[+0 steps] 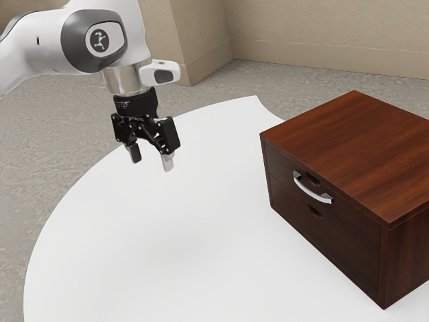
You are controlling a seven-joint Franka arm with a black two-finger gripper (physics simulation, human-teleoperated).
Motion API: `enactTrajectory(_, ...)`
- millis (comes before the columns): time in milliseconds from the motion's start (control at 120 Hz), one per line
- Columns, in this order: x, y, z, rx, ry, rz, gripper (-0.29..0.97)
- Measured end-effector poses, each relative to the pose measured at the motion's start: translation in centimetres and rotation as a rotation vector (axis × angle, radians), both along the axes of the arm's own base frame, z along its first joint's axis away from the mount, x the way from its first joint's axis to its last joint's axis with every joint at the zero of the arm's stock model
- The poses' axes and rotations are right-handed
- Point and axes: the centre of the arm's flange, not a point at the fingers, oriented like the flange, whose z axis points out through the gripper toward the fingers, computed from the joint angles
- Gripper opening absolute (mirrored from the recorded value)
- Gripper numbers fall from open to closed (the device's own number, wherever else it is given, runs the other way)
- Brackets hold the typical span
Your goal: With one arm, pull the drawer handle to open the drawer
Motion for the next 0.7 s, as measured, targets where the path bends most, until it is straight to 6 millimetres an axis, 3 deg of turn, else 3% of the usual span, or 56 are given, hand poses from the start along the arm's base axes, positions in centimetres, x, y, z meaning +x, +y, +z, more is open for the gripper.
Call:
enactTrajectory(333,0.0,0.1,0.4,0.000,-0.012,0.003,0.68)
enactTrajectory(433,-3.4,-0.6,7.3,0.010,-0.138,-0.010,0.68)
enactTrajectory(483,-4.6,-1.5,9.3,0.010,-0.182,-0.044,0.68)
enactTrajectory(592,-4.8,-4.3,10.7,0.007,-0.237,-0.178,0.68)
enactTrajectory(700,-3.8,-7.9,10.6,-0.003,-0.289,-0.414,0.68)
